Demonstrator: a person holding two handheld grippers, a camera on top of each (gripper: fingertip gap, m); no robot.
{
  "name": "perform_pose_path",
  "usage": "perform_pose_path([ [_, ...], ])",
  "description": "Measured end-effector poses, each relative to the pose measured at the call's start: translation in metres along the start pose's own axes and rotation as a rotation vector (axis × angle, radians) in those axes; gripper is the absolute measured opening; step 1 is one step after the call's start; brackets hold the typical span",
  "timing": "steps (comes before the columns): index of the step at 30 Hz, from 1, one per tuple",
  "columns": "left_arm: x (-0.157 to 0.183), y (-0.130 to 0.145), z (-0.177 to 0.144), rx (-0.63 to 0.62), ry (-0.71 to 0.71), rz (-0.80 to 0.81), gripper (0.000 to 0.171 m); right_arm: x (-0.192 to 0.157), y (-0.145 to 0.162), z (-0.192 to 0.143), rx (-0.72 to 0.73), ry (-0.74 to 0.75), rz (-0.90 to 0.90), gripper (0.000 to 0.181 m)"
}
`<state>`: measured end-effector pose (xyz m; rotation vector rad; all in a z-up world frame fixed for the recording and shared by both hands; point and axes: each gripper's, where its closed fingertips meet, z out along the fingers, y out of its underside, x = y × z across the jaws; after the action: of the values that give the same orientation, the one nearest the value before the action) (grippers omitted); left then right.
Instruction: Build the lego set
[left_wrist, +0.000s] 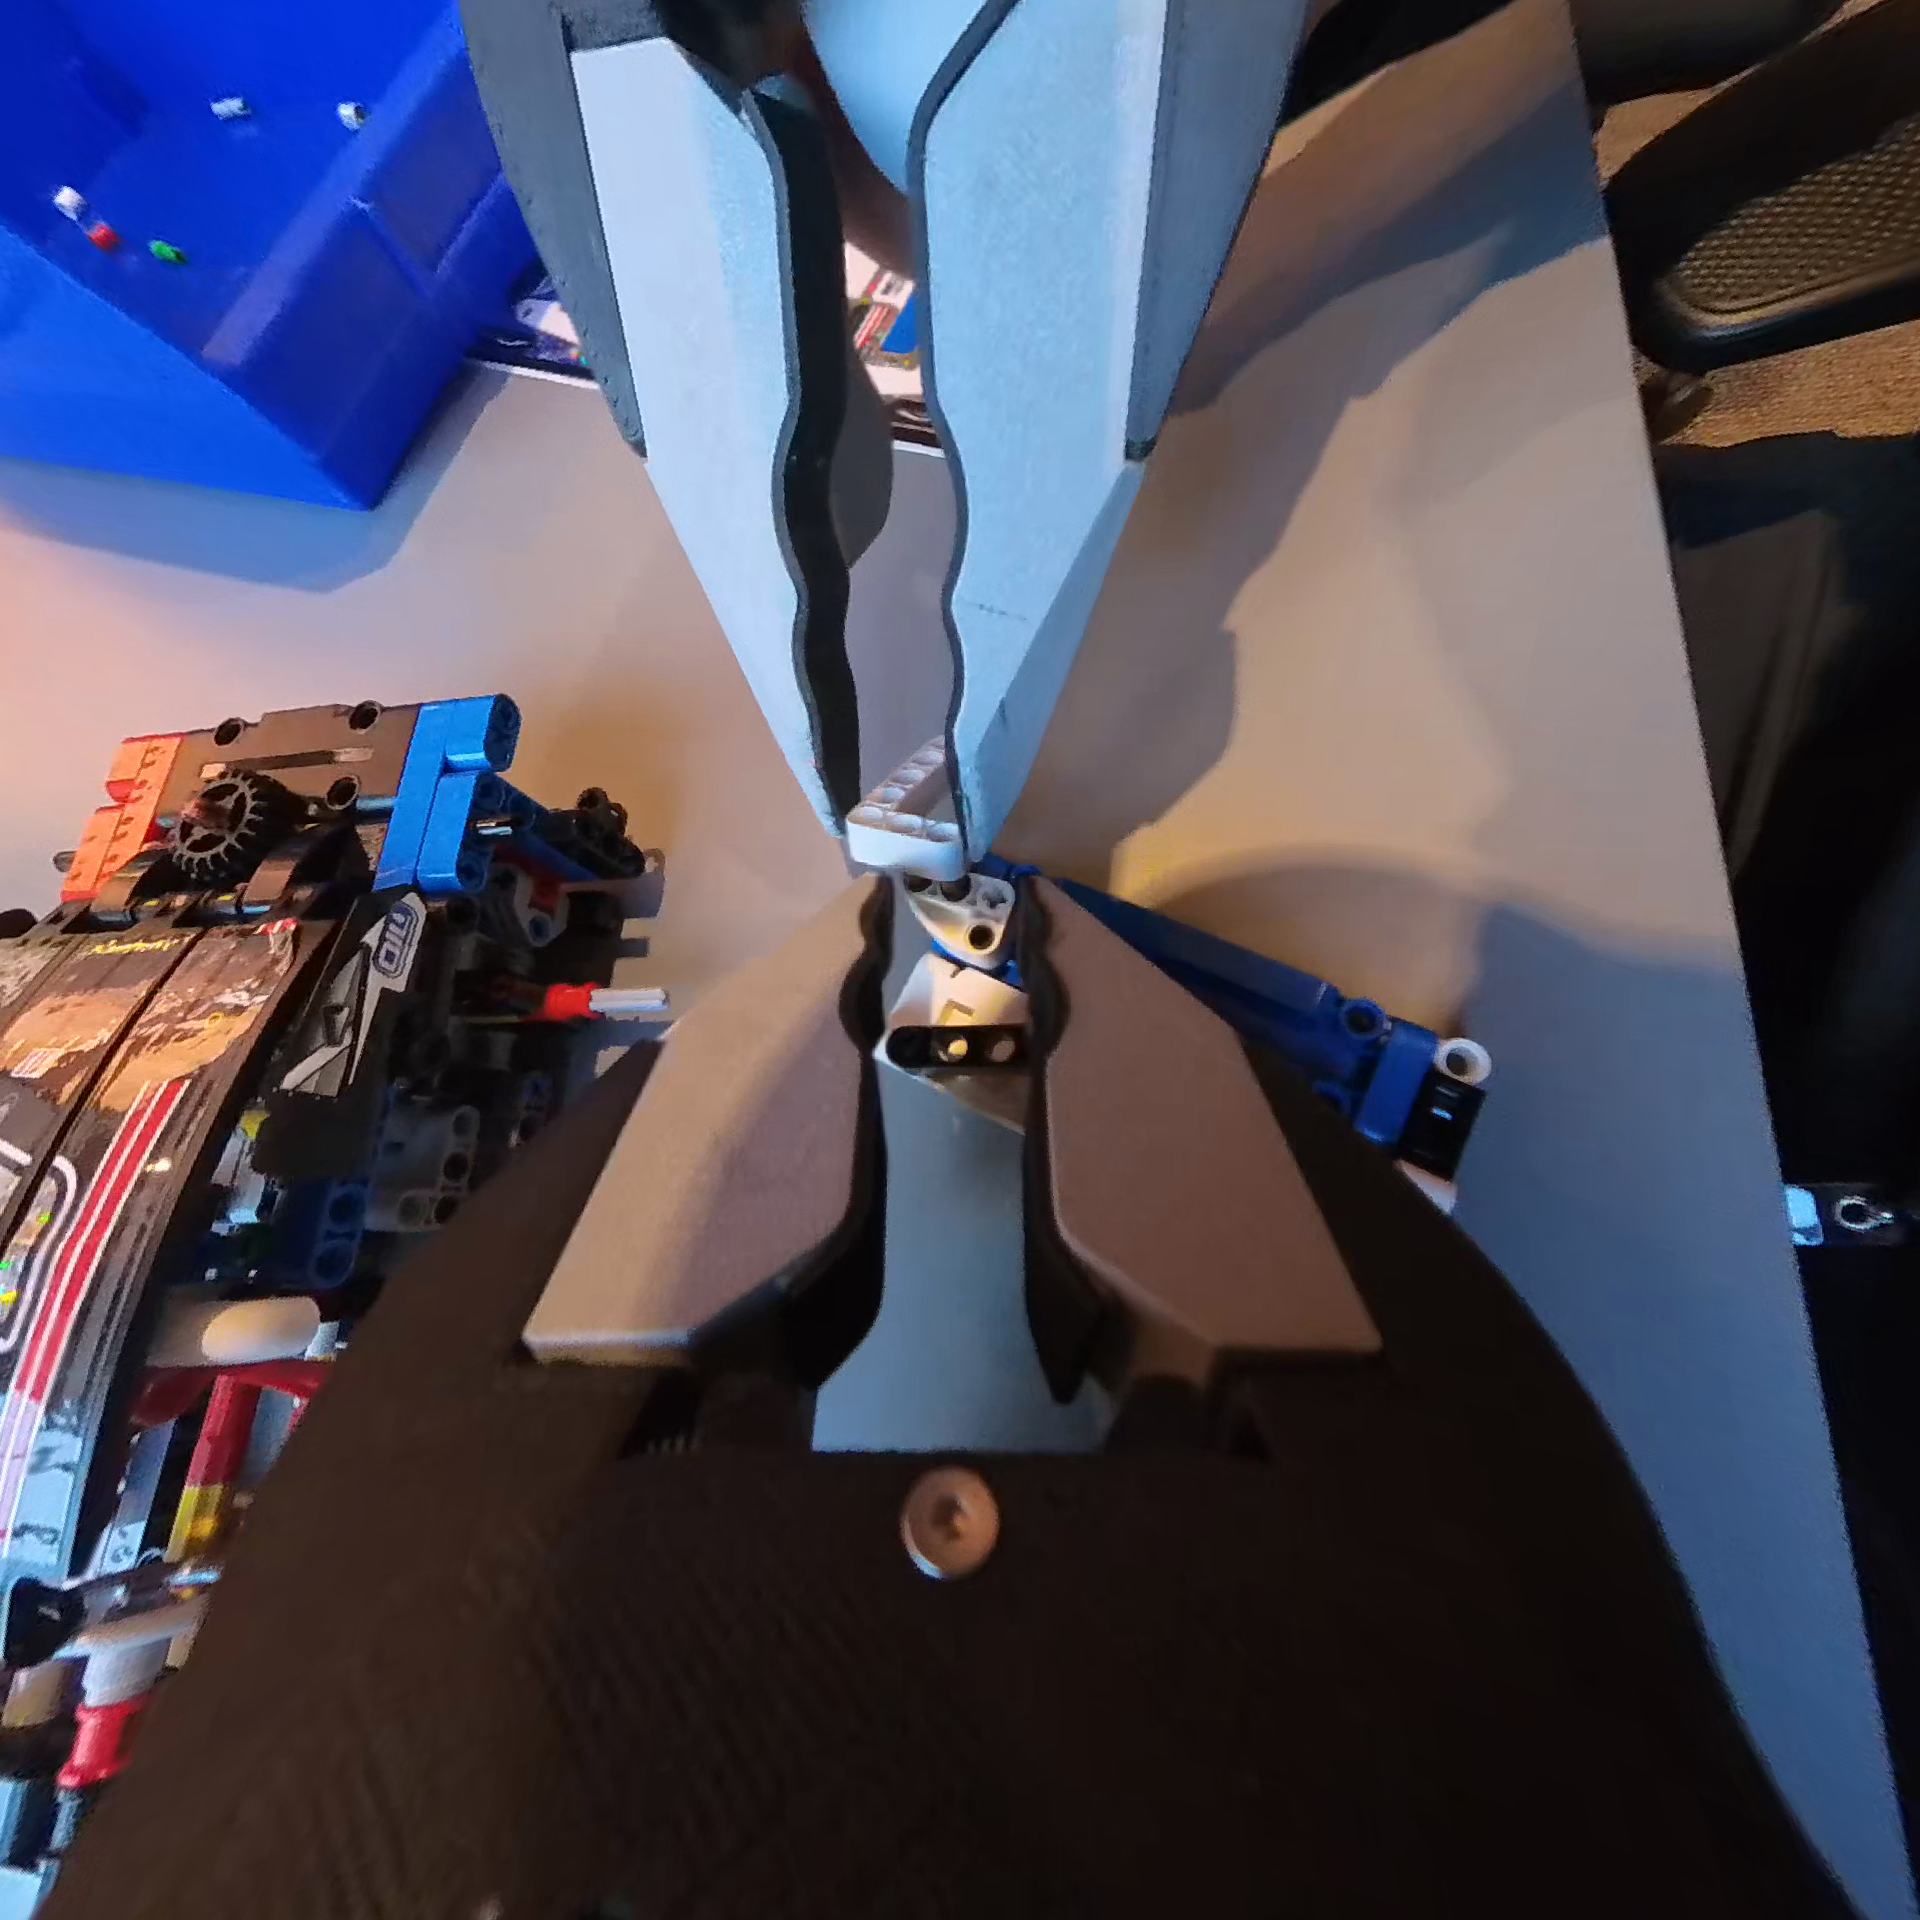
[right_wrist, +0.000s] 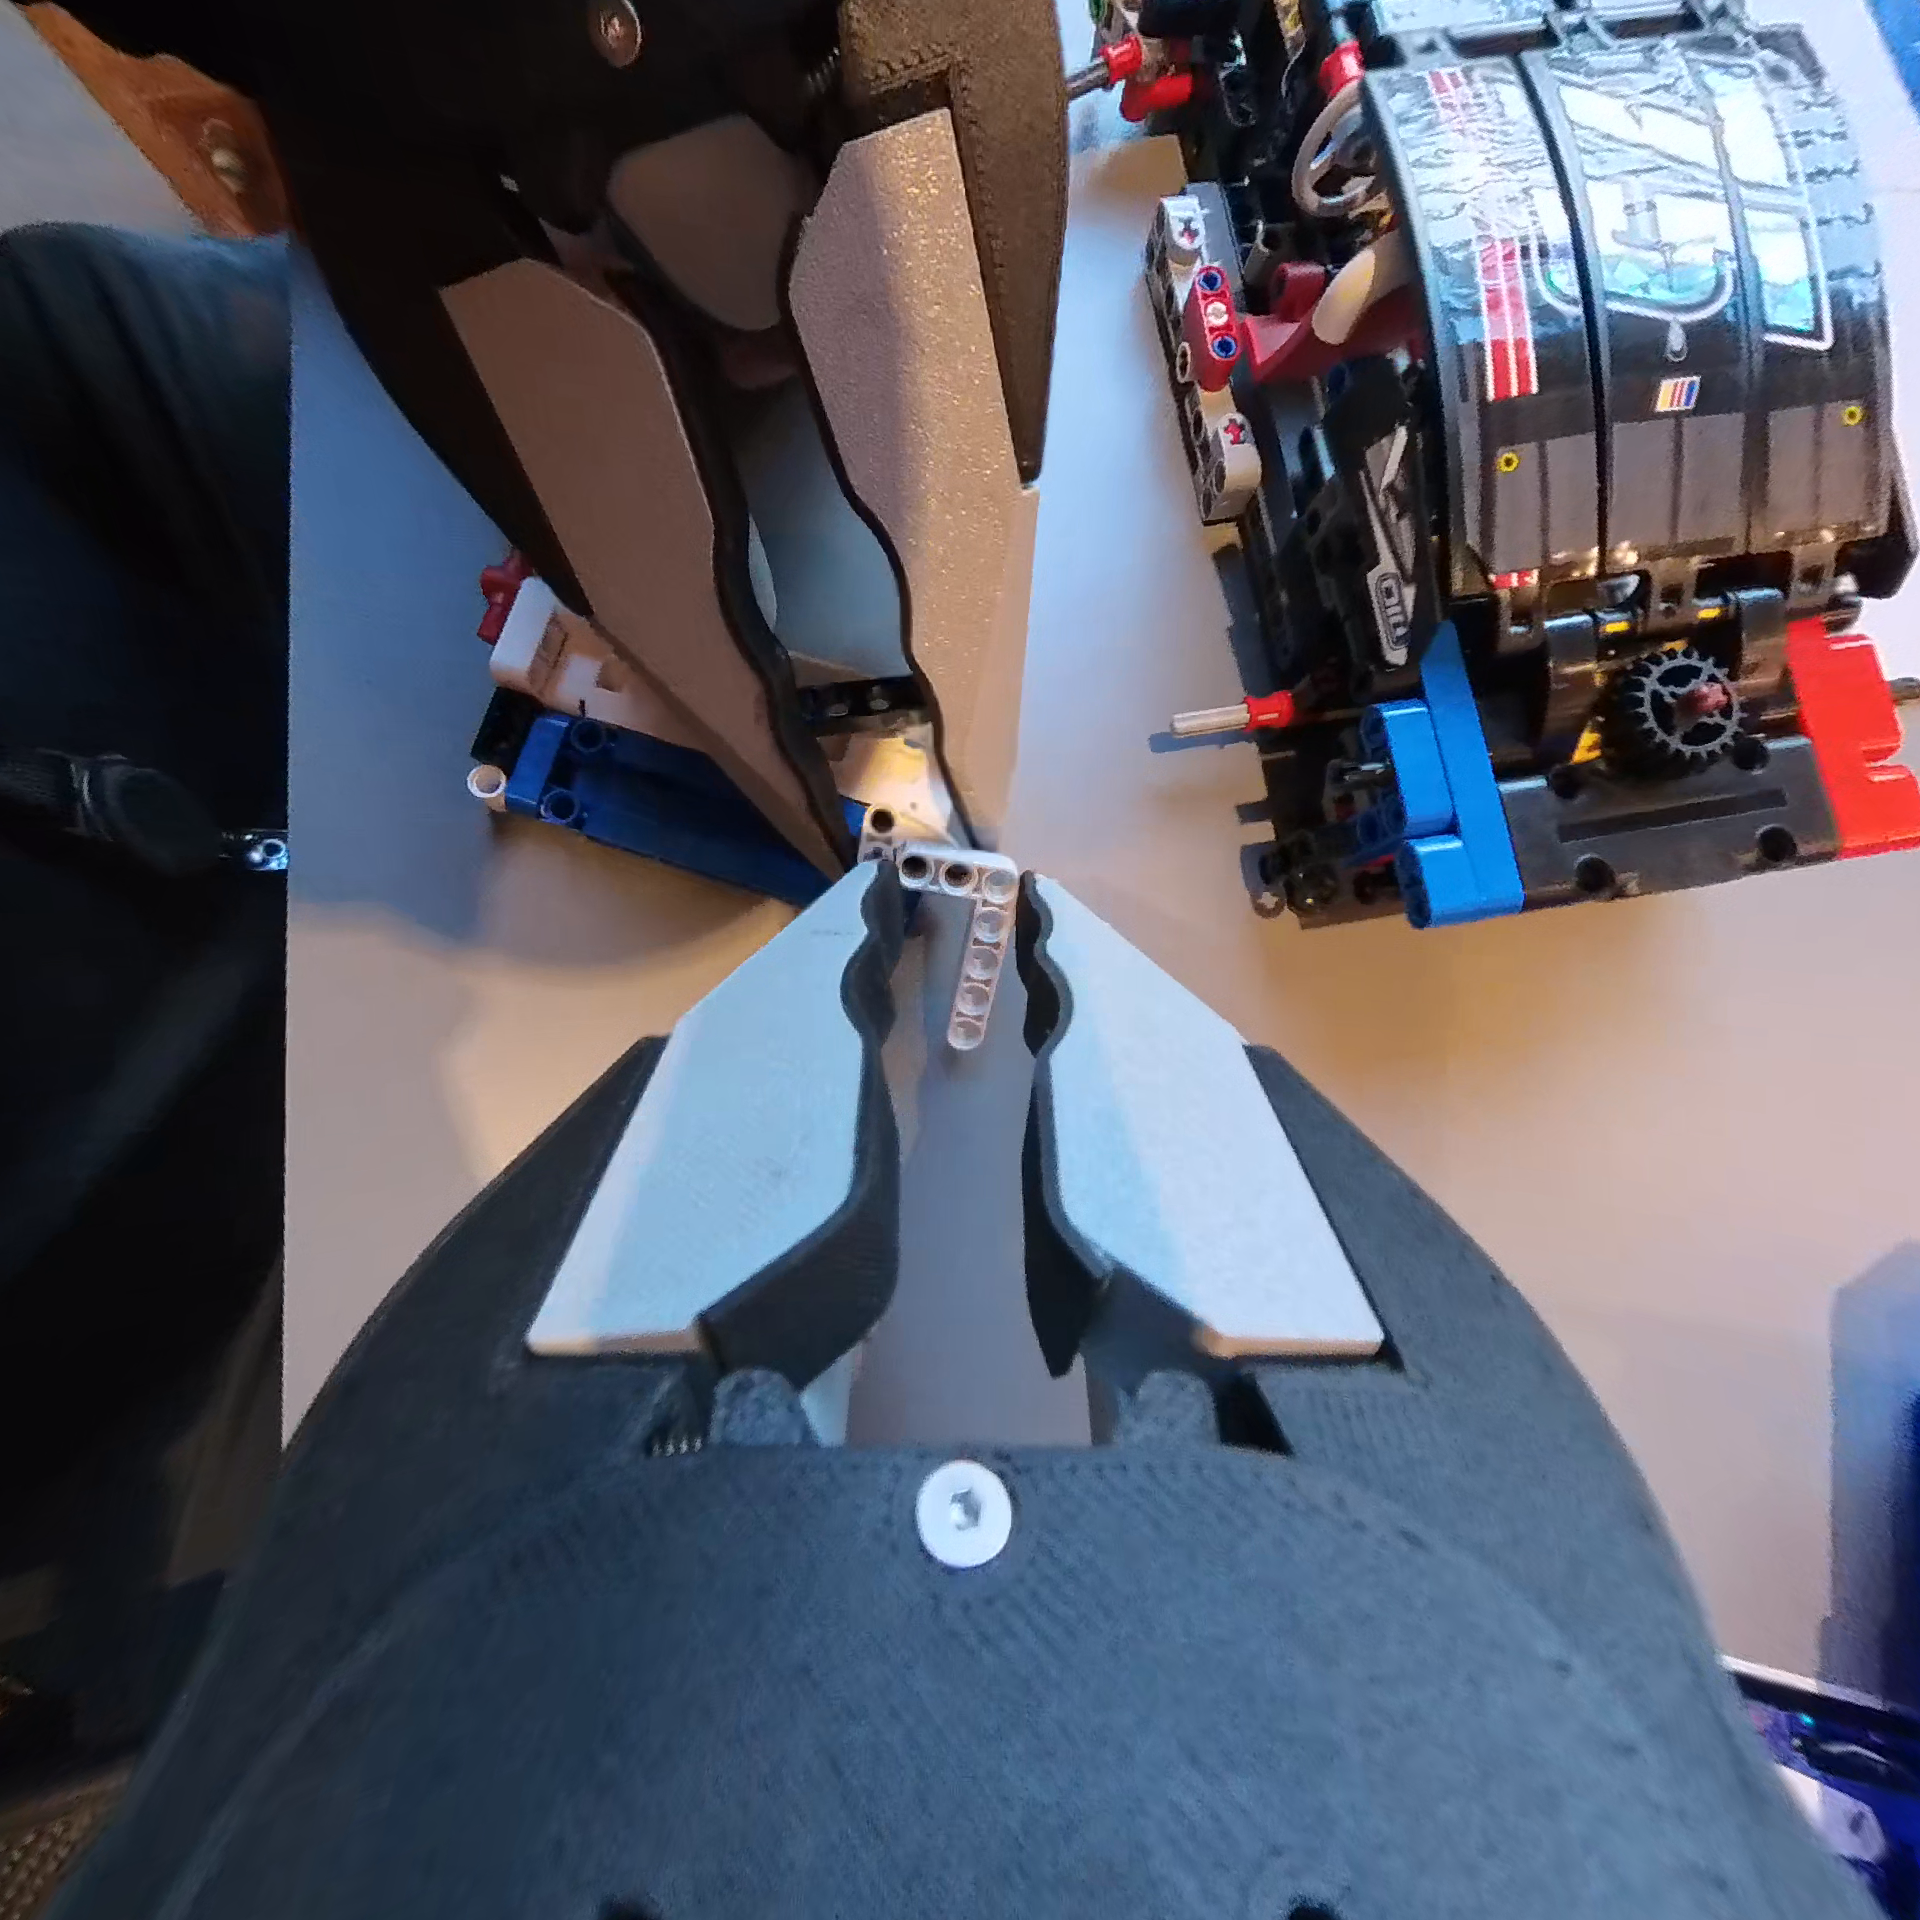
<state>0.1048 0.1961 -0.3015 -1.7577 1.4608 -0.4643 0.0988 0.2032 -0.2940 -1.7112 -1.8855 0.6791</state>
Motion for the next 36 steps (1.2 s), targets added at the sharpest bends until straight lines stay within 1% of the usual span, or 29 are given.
perform_pose_path([
  [3, -0.0019, 0.0013, -0.0021, -0.004, -0.012, -0.007, 0.022, 0.0034, -0.0007, -0.0019, -0.03, -0.008, 0.006, 0.019],
  [5, -0.0002, 0.0062, -0.002, -0.024, -0.004, -0.007, 0.017, 0.0044, -0.0003, -0.0031, -0.046, -0.025, 0.019, 0.02],
  [8, 0.0008, 0.007, 0.0004, -0.039, -0.002, -0.005, 0.017, 0.0023, -0.0001, -0.0022, -0.081, -0.068, 0.047, 0.019],
  [13, -0.0004, 0.0067, 0.0017, -0.042, -0.007, -0.022, 0.016, 0.0029, 0.0009, -0.0016, -0.188, -0.061, 0.042, 0.019],
  [18, 0.0, 0.0059, 0.0026, -0.044, -0.029, -0.004, 0.017, 0.0027, 0.0008, -0.0028, -0.288, -0.07, 0.01, 0.019],
  [21, 0.0001, 0.0058, 0.0024, -0.043, -0.035, 0.001, 0.016, -0.0009, -0.0035, -0.0039, -0.29, -0.1, 0.022, 0.019],
  [23, 0.0002, 0.0057, 0.0025, -0.044, -0.037, 0.002, 0.016, 0.0054, 0.0016, -0.0036, -0.329, -0.058, 0.008, 0.02],
  [24, 0.0002, 0.0055, 0.0025, -0.042, -0.039, 0.002, 0.016, 0.0061, 0.0009, -0.0037, -0.325, -0.055, 0.007, 0.019],
  [30, 0.0005, 0.0056, 0.0025, -0.043, -0.039, 0.006, 0.016, 0.0027, 0.0026, -0.0029, -0.324, -0.075, 0.007, 0.019],
  [36, 0.0006, 0.0059, 0.0026, -0.045, -0.039, 0.007, 0.016, 0.0028, 0.0031, -0.0023, -0.352, -0.096, -0.043, 0.019],
])
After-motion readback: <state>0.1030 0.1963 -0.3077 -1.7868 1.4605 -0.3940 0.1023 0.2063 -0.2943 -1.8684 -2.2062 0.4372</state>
